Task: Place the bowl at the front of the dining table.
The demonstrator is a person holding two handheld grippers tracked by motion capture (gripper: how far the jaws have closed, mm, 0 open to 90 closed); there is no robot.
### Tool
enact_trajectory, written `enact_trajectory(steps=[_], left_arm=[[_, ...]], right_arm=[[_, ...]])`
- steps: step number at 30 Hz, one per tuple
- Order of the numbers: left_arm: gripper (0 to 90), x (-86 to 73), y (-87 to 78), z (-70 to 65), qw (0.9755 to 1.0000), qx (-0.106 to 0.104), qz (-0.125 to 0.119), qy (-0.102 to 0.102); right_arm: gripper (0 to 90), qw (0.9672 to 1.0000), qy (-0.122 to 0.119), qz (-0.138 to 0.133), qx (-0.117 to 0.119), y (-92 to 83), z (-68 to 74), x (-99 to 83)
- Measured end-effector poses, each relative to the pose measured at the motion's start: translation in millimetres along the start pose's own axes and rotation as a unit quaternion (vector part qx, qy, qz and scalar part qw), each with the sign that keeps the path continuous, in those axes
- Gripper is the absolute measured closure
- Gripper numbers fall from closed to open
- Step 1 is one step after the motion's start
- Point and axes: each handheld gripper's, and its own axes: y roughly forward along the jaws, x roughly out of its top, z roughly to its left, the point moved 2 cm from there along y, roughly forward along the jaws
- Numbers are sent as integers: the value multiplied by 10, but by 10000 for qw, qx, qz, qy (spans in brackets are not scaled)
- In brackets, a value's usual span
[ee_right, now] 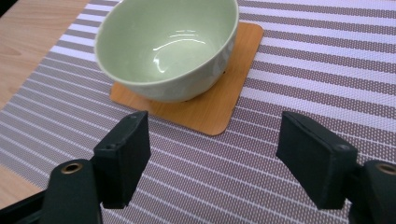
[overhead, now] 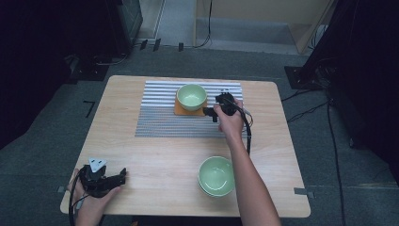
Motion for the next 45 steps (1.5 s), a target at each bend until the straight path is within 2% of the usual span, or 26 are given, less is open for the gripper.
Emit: enact_trajectory(steps=[4, 12, 17, 28, 45], left_arm=[[0, 0, 0, 0, 10000, 1, -1, -1], [0, 0, 0, 0, 10000, 1, 0, 0], [0, 0, 0, 0, 10000, 1, -1, 0], [0, 0, 0, -1, 10000, -1, -1, -3], [0, 0, 0, -1, 10000, 0, 2, 0]], right_arm=[[213, 9999, -26, -99, 16, -87, -9, -46], [203, 9993, 164, -348, 30, -249, -94, -185], [203, 9991, 154, -386, 11, -332, -155, -309], [204, 9978, 318, -584, -55, -567, -348, -588], [209, 9965, 385, -731, -138, -827, -500, -942]])
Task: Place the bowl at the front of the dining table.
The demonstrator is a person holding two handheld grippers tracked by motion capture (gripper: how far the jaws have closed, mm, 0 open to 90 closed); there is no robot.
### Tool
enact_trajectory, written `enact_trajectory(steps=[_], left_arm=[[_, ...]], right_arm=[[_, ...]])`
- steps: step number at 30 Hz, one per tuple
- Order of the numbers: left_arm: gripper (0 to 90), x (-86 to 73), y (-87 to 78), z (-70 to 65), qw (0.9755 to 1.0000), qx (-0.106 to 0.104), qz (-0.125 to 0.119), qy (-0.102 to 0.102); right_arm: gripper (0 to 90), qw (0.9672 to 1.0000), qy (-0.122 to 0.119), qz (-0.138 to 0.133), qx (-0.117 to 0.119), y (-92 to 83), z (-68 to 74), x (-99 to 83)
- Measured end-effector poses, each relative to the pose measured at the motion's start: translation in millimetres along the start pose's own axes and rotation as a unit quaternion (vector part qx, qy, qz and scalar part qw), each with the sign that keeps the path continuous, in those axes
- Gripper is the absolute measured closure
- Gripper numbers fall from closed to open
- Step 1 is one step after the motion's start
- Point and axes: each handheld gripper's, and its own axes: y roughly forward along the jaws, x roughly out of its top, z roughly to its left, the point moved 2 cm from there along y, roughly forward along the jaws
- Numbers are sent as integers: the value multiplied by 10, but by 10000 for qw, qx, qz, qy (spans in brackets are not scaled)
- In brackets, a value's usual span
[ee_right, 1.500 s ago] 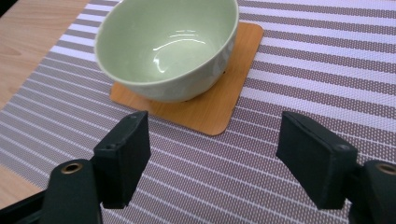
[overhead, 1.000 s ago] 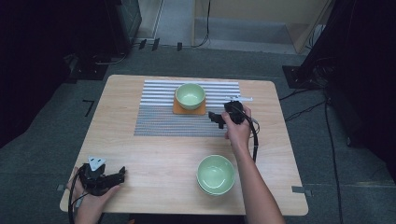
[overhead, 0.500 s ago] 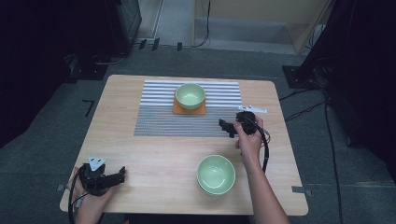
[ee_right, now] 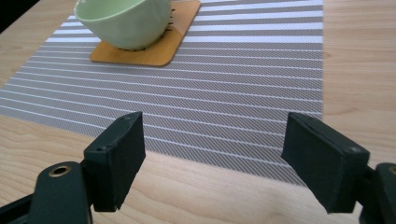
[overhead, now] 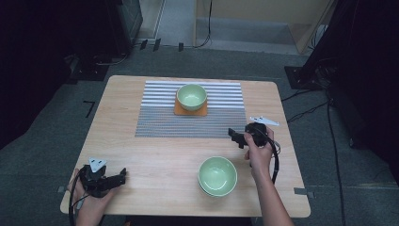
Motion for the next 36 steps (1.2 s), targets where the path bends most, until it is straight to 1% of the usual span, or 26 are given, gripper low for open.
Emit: enact_trajectory(steps=[3, 7, 14, 16, 21, 26, 28, 30, 32, 33, 36], left_arm=[[0, 0, 0, 0, 10000, 0, 0, 0], [0, 0, 0, 0, 10000, 0, 1, 1], [0, 0, 1, -2, 10000, -5, -5, -1], [0, 0, 0, -1, 10000, -6, -1, 6], [0, 0, 0, -2, 10000, -9, 0, 10], [0, 0, 0, -2, 10000, -10, -2, 9], [0, 0, 0, -2, 10000, -9, -2, 7], [0, 0, 0, -2, 10000, -10, -1, 9], [0, 0, 0, -2, 10000, -10, -1, 9], [0, 0, 0, -2, 10000, -10, -1, 8], [0, 0, 0, -2, 10000, -11, -1, 9]], right_arm=[[208, 10000, -64, -28, -67, -58, -25, -48], [207, 9999, -71, -85, -77, -122, -53, -92], [208, 9998, -14, -126, -126, -244, -144, -202], [207, 9998, -21, -166, -147, -314, -189, -238], [205, 9997, -10, -182, -176, -392, -230, -274], [205, 9996, -15, -166, -220, -485, -256, -362], [204, 9996, -41, -153, -229, -491, -258, -384], [198, 9994, -72, -131, -313, -511, -269, -457], [198, 9994, -53, -120, -315, -519, -274, -481], [199, 9993, -54, -116, -358, -533, -292, -525], [199, 9992, -25, -98, -382, -563, -328, -582]])
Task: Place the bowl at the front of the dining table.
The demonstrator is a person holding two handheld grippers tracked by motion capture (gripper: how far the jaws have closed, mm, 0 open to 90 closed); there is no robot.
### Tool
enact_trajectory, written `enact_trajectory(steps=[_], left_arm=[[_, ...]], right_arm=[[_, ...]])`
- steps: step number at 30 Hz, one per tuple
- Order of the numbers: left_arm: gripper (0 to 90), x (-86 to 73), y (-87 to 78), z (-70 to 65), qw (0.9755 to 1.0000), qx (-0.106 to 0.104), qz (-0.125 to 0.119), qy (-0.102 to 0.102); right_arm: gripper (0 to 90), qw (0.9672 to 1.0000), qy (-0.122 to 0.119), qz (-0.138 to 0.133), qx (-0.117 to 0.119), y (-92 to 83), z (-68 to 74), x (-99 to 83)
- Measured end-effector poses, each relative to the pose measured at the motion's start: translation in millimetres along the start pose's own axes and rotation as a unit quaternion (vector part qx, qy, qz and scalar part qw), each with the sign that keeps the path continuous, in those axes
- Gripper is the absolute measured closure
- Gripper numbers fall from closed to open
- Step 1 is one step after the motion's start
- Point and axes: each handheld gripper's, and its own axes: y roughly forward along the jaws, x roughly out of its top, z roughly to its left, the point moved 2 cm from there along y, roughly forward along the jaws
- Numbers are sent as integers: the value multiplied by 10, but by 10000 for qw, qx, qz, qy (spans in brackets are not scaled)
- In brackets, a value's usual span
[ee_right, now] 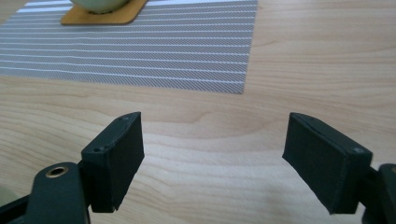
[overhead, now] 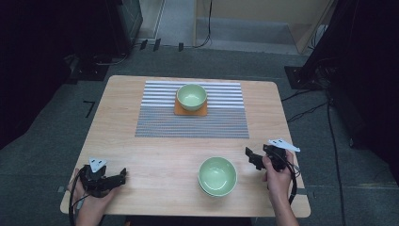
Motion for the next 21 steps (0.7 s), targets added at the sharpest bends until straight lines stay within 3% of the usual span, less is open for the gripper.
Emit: enact_trajectory(steps=[21], left_arm=[[0, 0, 0, 0, 10000, 1, 0, 0]], right_arm=[[204, 9996, 93, 103, -265, -184, -233, -298]])
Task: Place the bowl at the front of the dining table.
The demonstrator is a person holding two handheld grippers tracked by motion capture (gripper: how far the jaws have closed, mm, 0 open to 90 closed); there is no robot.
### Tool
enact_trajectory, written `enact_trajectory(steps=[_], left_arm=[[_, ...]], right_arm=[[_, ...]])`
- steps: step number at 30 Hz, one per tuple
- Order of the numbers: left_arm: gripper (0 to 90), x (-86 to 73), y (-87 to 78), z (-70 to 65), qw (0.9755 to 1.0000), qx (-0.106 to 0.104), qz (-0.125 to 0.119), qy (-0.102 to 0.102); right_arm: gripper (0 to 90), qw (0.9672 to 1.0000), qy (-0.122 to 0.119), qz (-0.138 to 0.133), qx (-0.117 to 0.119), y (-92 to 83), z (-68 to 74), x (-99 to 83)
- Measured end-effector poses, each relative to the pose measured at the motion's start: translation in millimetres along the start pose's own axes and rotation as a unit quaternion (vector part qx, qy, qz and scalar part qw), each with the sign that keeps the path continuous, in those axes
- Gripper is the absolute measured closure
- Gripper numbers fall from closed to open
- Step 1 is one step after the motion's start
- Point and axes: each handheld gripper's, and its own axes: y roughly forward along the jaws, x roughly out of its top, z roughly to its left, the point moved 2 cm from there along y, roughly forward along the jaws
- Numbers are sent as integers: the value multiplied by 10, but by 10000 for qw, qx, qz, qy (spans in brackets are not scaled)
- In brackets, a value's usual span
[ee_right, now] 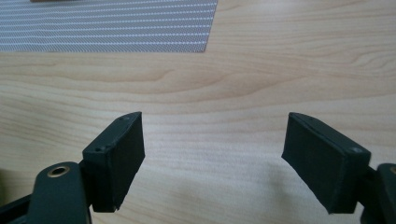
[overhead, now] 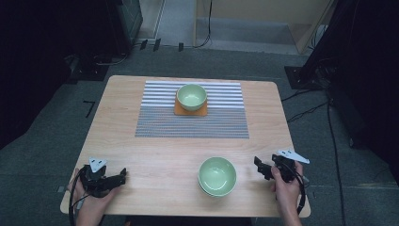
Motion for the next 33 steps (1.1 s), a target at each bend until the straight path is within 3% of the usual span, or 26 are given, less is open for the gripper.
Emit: enact_trajectory(steps=[33], left_arm=[[0, 0, 0, 0, 10000, 0, 0, -1]], right_arm=[[203, 9988, 270, 109, -405, -278, -455, -362]])
